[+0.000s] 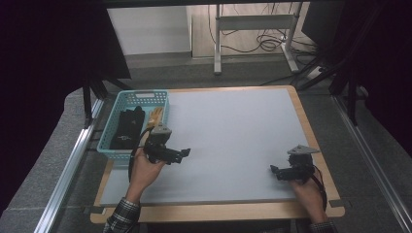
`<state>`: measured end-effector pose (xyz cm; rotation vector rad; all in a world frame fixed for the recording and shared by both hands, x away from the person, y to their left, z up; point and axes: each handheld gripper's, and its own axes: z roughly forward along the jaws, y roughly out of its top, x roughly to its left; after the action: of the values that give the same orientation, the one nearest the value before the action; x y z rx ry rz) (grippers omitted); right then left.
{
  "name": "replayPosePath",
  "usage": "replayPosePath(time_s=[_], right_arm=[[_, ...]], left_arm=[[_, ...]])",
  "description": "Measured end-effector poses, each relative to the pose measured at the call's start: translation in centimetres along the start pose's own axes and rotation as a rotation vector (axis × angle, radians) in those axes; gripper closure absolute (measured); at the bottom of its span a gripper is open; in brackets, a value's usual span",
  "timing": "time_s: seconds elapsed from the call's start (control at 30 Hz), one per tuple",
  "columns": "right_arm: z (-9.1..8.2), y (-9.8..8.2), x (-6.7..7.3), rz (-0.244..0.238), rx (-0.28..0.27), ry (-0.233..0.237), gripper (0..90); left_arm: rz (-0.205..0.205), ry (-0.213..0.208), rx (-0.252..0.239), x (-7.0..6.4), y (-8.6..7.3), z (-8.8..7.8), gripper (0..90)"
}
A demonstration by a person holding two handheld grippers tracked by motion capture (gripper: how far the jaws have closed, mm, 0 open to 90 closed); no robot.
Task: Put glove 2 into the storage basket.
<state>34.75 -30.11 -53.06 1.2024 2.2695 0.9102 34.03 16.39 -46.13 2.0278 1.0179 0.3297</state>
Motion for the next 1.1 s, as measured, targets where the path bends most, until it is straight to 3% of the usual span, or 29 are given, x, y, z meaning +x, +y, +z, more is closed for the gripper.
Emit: replayPosePath(time_s=[0.5, 0.8, 1.1], right_arm=[[0.0, 0.0, 0.0, 0.0, 0.0, 0.0, 1.9], [0.0, 0.0, 0.0, 0.0, 0.0, 0.0, 1.9], [0.0, 0.0, 0.0, 0.0, 0.0, 0.0, 1.9]], left_arm=[[0.084, -0.063, 0.014, -3.5, -0.6, 3.7, 0.0], [0.099, -0.079, 0.028, -4.3, -2.0, 5.4, 0.0], [0.13, -0.067, 0.064, -4.8, -3.7, 7.1, 0.0]])
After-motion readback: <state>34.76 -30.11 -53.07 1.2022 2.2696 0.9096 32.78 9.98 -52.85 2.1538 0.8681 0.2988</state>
